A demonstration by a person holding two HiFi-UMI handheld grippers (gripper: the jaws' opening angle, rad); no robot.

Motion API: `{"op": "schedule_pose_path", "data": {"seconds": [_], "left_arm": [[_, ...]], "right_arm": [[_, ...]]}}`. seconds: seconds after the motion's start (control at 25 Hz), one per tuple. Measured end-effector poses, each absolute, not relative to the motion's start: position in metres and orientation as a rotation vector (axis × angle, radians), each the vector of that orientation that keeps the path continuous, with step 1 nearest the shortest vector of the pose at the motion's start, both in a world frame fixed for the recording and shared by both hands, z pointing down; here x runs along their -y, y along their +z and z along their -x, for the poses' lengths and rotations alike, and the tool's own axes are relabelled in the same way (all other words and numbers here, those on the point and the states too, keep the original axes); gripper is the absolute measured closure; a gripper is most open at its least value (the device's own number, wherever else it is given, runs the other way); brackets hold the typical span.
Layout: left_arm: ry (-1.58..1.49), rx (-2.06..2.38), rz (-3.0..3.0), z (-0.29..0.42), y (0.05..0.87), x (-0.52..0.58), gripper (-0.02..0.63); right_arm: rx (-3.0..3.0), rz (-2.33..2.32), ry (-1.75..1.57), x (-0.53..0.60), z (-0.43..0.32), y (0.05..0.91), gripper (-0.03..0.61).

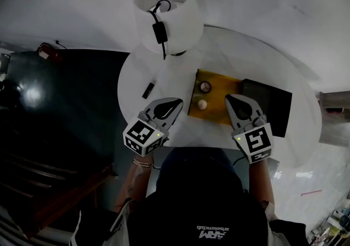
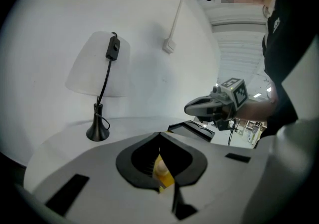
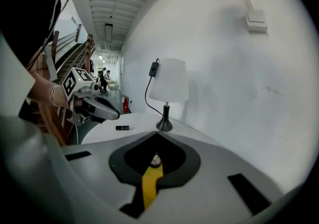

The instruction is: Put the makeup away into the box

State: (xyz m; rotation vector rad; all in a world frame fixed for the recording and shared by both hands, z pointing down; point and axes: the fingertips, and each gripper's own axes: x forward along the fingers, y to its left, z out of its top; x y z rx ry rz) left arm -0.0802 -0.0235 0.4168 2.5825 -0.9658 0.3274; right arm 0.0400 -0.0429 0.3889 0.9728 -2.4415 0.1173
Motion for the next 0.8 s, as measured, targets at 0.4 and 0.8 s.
{"op": "schedule_pose_path", "data": {"seconds": [0.4,0.8], "left_arm": [[0.344,1.096,-2.54,0.076,0.41,-0.026,0.597],[0.335,1.291,-2.454,0.092,0.407,-0.074,0.597]], "right_arm": [[2.506,-0.849,0.106,-0.002,-0.043,0.387,0.56],[2.535,-0.775,0.105,-0.045,-0.054,0.394,0.56]]}}
